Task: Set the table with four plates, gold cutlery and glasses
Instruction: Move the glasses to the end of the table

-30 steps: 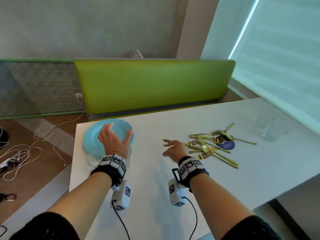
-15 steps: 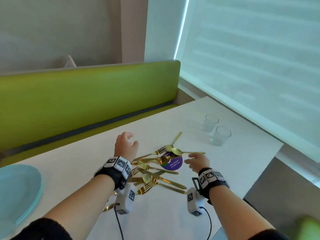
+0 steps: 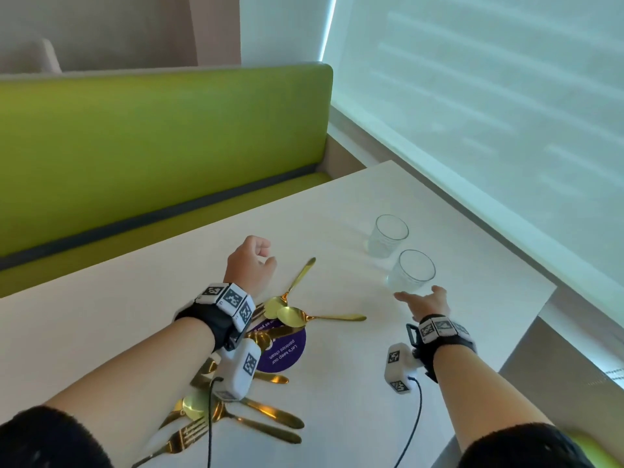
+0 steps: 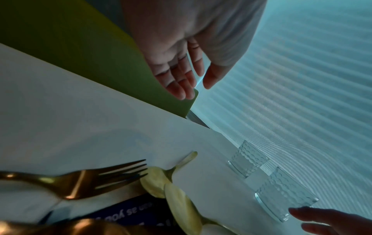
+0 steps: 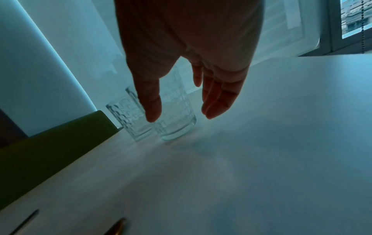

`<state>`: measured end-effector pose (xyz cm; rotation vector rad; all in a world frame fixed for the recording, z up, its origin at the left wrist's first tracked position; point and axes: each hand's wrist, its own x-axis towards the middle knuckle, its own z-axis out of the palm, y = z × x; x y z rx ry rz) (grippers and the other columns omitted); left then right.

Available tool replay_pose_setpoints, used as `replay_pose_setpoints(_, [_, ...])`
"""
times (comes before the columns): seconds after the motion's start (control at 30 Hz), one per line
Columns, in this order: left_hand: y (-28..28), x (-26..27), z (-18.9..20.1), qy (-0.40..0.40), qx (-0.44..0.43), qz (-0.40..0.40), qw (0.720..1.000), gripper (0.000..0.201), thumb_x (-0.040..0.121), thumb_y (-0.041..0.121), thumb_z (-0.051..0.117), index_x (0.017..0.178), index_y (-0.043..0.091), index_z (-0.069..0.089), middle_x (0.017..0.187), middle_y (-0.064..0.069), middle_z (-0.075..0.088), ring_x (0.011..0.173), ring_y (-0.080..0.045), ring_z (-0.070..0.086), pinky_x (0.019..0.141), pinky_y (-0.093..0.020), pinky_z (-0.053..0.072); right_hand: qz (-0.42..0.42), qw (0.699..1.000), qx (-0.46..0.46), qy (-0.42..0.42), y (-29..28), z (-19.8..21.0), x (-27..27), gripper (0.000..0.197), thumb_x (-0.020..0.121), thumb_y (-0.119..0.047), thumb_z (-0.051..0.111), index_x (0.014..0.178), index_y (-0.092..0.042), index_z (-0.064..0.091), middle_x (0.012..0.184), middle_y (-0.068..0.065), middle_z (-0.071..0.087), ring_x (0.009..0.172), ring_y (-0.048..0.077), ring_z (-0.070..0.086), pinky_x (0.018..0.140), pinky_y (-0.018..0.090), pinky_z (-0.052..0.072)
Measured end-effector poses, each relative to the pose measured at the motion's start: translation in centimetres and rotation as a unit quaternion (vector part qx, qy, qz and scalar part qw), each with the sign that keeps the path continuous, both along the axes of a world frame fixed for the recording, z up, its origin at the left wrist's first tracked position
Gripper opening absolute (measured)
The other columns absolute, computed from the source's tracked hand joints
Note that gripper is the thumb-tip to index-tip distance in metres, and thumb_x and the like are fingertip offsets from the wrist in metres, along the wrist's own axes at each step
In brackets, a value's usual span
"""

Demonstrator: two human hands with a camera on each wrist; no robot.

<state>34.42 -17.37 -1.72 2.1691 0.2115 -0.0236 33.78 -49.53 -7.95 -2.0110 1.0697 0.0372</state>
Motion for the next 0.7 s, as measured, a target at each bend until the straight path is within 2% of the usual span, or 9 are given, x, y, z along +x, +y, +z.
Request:
replay_pose_setpoints(0.1, [-1.1, 0.9, -0.6, 0.007, -0.003, -0.005, 1.0, 0.03, 0.089, 0.013, 0.057, 0.118, 0.007, 0.054, 0.116, -0.009, 0.062, 0.091, -0.019, 0.055, 0.077, -0.021, 0.036, 0.015, 1.0, 0.006, -0.022, -0.7, -1.2, 1.1, 0.094, 0.068, -0.025, 0.082, 0.143, -0.013, 0.027, 0.141, 0.012, 0.046, 0.124, 0.031, 0.05, 0.106, 0.04, 0.04])
replay_pose_setpoints(0.17, [-1.8, 1.2, -1.1, 0.019, -0.006, -0.012, 1.0, 0.03, 0.089, 0.014, 0.057, 0.118, 0.009, 0.053, 0.116, -0.007, 0.062, 0.088, -0.015, 0.052, 0.076, -0.022, 0.037, 0.013, 0.999, 0.003, -0.037, -0.6, -1.8, 1.5, 0.09, 0.067, -0.024, 0.083, 0.139, -0.011, 0.031, 0.139, 0.012, 0.047, 0.126, 0.031, 0.047, 0.104, 0.038, 0.039])
replay_pose_setpoints(0.3, [-2.9, 1.7, -1.8, 0.041, -0.009, -0.03, 0.999, 0.031, 0.089, 0.016, 0.057, 0.118, 0.01, 0.053, 0.114, -0.006, 0.062, 0.087, -0.016, 0.053, 0.077, -0.022, 0.038, 0.003, 0.997, -0.008, -0.076, -0.2, -2.4, 2.0, 0.088, 0.064, -0.027, 0.085, 0.136, -0.013, 0.037, 0.132, 0.011, 0.053, 0.124, 0.029, 0.049, 0.102, 0.035, 0.039])
replay_pose_setpoints(0.43, [-3.7, 2.1, -2.3, 0.052, -0.014, -0.048, 0.997, 0.034, 0.087, 0.019, 0.06, 0.119, 0.012, 0.051, 0.112, -0.005, 0.062, 0.087, -0.015, 0.054, 0.077, -0.022, 0.039, 0.012, 0.995, -0.025, -0.096, 0.5, -2.5, 2.6, 0.075, 0.064, -0.026, 0.084, 0.127, -0.015, 0.045, 0.124, 0.011, 0.058, 0.116, 0.028, 0.054, 0.098, 0.033, 0.041])
replay_pose_setpoints(0.57, [-4.6, 2.4, -2.5, 0.085, -0.021, -0.108, 0.99, 0.047, 0.083, 0.022, 0.067, 0.126, 0.016, 0.048, 0.119, -0.003, 0.059, 0.093, -0.014, 0.056, 0.081, -0.02, 0.04, 0.108, 0.989, -0.031, -0.094, 2.5, -2.1, 2.8, 0.069, 0.065, -0.023, 0.084, 0.124, -0.014, 0.049, 0.118, 0.007, 0.06, 0.112, 0.025, 0.055, 0.093, 0.027, 0.04])
replay_pose_setpoints(0.63, [-5.2, 2.4, -2.6, 0.107, -0.035, -0.145, 0.983, 0.062, 0.078, 0.026, 0.073, 0.132, 0.019, 0.044, 0.127, -0.002, 0.056, 0.105, -0.014, 0.055, 0.089, -0.019, 0.041, 0.201, 0.976, -0.018, -0.084, 4.0, -1.6, 2.9, 0.068, 0.063, -0.023, 0.085, 0.122, -0.017, 0.052, 0.11, 0.001, 0.061, 0.106, 0.021, 0.057, 0.086, 0.022, 0.041])
replay_pose_setpoints(0.7, [-6.0, 2.5, -2.7, 0.127, -0.033, -0.187, 0.974, 0.079, 0.073, 0.03, 0.077, 0.14, 0.022, 0.035, 0.138, -0.001, 0.049, 0.123, -0.015, 0.049, 0.099, -0.02, 0.037, 0.299, 0.951, -0.012, -0.074, 5.7, -0.8, 3.2, 0.069, 0.062, -0.024, 0.086, 0.122, -0.02, 0.053, 0.103, -0.006, 0.059, 0.1, 0.017, 0.058, 0.084, 0.022, 0.043])
